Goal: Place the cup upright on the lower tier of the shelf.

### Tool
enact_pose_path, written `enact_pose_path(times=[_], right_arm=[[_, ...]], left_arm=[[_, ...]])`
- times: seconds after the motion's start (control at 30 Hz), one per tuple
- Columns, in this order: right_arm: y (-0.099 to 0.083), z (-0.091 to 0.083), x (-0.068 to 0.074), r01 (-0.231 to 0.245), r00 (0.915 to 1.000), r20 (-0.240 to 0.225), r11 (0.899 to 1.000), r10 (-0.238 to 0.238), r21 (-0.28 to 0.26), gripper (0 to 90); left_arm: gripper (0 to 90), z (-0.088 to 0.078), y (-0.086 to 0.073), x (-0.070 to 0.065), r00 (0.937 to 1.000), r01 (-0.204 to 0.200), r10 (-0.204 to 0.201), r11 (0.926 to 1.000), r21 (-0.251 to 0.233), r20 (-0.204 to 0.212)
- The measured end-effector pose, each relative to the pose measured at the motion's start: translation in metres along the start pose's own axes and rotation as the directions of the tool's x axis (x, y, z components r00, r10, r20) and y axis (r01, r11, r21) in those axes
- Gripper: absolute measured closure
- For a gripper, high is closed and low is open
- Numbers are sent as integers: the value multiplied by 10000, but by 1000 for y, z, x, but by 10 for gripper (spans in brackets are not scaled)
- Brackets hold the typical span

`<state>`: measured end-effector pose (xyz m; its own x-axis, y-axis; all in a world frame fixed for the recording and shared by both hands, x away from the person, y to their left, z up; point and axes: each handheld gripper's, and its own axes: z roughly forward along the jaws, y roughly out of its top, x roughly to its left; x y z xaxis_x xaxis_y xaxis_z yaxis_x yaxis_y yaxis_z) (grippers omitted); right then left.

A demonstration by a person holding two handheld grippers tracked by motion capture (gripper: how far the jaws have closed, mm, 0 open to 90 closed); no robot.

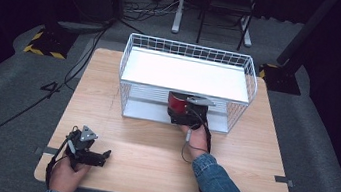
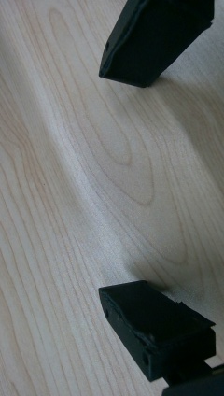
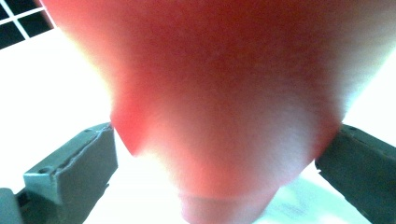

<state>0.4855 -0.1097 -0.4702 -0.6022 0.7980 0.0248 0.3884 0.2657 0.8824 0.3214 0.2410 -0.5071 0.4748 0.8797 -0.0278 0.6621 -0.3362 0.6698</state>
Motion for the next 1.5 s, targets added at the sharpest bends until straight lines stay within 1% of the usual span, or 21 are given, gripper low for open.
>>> enact_pose_path(times=[0.13,0.17,0.23,0.27,0.37,0.43,0.6,0.73,0.87,0.97,1.0,1.13,1.2,1.43,1.5], right_arm=[[-2,-10,-2,185,9998,-117,9998,-185,-25,0],[-2,-12,-2,103,9998,-189,9999,-101,73,0],[-4,-17,-4,238,9994,-263,9997,-237,28,0],[-4,-21,-3,151,9995,-282,9999,-149,70,0],[-6,-29,-5,255,9989,-387,9997,-252,68,0],[-6,-35,-6,236,9984,-510,9997,-231,101,0],[-6,-53,-14,141,9980,-624,9999,-141,-6,0],[-6,-67,-20,49,9977,-680,10000,-48,12,1],[-6,-79,-24,35,9966,-821,10000,-29,66,1],[-7,-90,-28,119,9951,-986,9998,-104,147,6],[-7,-93,-30,175,9952,-969,9997,-160,142,6],[-10,-108,-35,159,9946,-1026,9996,-133,247,7],[-12,-116,-37,145,9948,-1008,9995,-118,266,6],[-19,-139,-47,69,9952,-977,9990,-26,435,6],[-20,-146,-51,128,9955,-940,9989,-85,456,6]], left_arm=[[8,0,0,0,10000,-7,7,10000,3,1],[8,0,0,0,10000,-3,3,10000,-8,2],[8,0,0,0,10000,-4,4,10000,-6,2],[8,0,0,0,10000,-6,6,10000,-4,0],[8,0,0,0,10000,-3,3,10000,-6,0],[8,0,0,0,10000,-3,3,10000,-9,2],[8,0,0,0,10000,0,0,10000,-9,1],[8,0,0,0,10000,-4,4,10000,-7,2],[8,0,0,0,10000,-5,5,10000,-12,7],[8,0,0,0,10000,0,0,10000,-25,42],[8,0,0,0,10000,-4,4,10000,-26,45],[8,0,-1,0,10000,-21,21,10000,-8,44],[8,-1,-1,0,9999,-98,98,9999,31,44],[7,-1,-1,0,10000,-83,83,10000,38,55],[8,-1,-1,0,9999,-90,90,10000,37,56]])
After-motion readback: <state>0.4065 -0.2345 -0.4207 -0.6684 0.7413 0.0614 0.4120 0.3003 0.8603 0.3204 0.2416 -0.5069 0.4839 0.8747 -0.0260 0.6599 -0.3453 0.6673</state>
